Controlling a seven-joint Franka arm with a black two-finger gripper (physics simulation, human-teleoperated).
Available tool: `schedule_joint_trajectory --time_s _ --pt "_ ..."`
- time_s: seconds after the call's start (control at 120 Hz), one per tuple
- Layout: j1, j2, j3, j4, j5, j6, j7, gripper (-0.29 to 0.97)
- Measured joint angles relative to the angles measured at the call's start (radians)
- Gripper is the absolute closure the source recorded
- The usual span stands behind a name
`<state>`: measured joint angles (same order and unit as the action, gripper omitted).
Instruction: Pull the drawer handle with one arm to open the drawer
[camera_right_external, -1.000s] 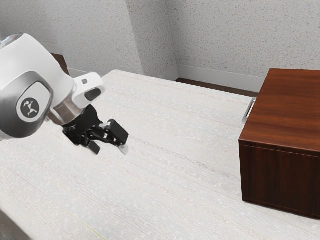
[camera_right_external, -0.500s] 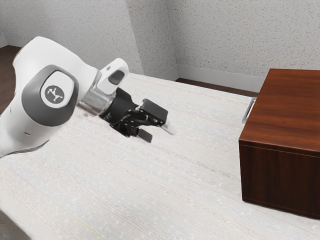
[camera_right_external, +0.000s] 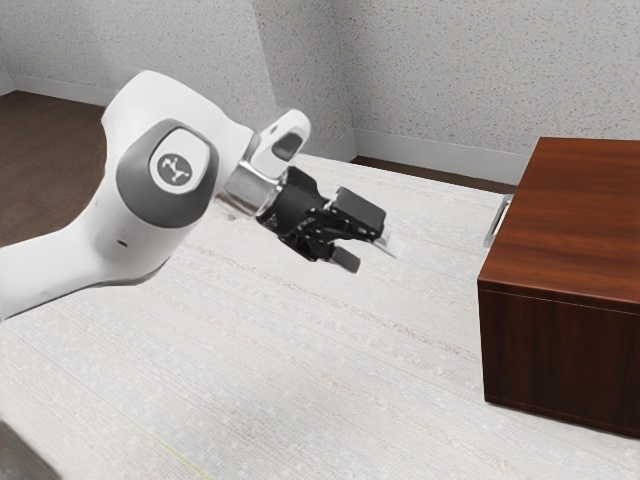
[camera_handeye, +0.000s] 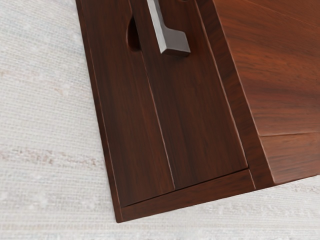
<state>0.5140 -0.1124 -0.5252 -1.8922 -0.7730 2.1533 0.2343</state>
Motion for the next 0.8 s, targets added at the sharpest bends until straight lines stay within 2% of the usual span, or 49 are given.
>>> schedule_joint_trajectory --time_s 0.333,0.8 --pt "-0.008 0.004 -0.045 -0.002 -0.051 0.016 0.025 0.00" --pt "0.007 0.138 -0.044 0.080 -0.007 0.072 0.041 0.00"
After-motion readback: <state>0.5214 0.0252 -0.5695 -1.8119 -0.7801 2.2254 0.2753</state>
